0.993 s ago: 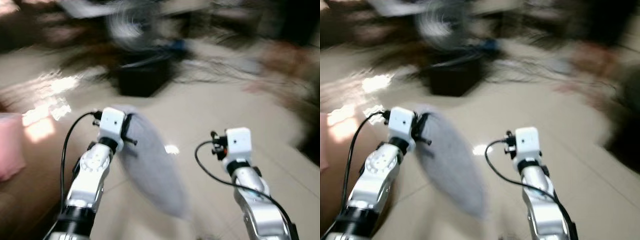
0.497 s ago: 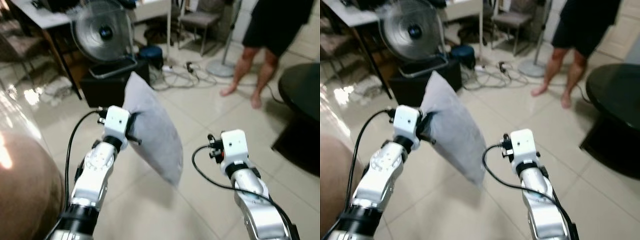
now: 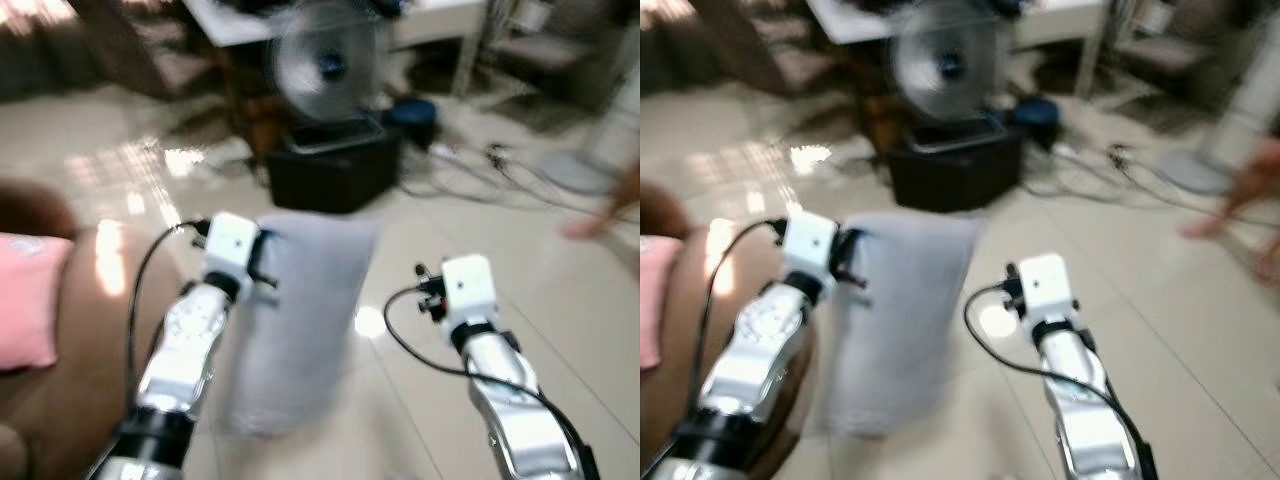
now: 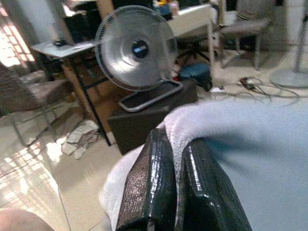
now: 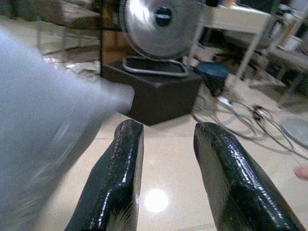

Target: Move the pillow to the sofa from floor

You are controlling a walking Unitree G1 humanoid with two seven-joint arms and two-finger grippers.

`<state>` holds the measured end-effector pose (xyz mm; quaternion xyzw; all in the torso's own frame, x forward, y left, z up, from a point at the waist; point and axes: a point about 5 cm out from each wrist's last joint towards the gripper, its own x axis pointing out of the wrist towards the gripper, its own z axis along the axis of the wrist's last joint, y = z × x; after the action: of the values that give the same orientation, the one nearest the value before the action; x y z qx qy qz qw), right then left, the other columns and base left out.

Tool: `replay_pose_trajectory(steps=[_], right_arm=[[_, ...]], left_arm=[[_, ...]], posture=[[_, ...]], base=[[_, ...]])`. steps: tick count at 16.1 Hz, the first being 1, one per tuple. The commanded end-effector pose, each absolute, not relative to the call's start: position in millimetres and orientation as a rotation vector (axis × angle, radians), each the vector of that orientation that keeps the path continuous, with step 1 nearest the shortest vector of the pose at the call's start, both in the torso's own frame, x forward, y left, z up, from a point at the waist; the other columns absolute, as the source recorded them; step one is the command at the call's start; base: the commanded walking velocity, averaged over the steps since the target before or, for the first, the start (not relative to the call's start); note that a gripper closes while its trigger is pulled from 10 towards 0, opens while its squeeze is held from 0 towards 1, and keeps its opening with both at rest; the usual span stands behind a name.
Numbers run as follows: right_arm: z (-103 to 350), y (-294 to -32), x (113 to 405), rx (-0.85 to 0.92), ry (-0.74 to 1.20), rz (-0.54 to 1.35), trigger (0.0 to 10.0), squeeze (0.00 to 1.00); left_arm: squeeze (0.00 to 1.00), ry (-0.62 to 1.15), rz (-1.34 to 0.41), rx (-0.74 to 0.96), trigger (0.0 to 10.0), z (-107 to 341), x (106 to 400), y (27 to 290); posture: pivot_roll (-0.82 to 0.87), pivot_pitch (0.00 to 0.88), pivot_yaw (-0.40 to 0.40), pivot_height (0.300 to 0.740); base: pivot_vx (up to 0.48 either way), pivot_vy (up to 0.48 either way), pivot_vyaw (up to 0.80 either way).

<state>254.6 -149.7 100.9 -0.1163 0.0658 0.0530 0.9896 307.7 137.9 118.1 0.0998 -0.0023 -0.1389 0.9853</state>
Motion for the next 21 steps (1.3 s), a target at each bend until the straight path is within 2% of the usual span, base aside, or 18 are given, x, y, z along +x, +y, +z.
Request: replay_pose_trajectory(steps=[1,19,21], right_arm=[[101,-152,255,-0.232,0.133,0.100,10.0,0.00],[102,-148,260,-0.278,0.125,0.176,10.0,0.00],[100,-150,261,-0.247,0.137,0.155,10.0,0.00]], left_arm=[[0.00,-0.069,-0.276,0.213,10.0,132,310,137],[0.00,-0.063,-0.274,0.223,10.0,127,315,132],[0.00,-0.061,-0.291,0.231,10.0,127,322,128]], posture=[[-0.11,0.000,0.064,0.740],[-0.11,0.000,0.040,0.740],[-0.11,0.000,0.037,0.740]], base=[[0.386,0.000,0.80],[0.382,0.000,0.80],[0.364,0.000,0.00]])
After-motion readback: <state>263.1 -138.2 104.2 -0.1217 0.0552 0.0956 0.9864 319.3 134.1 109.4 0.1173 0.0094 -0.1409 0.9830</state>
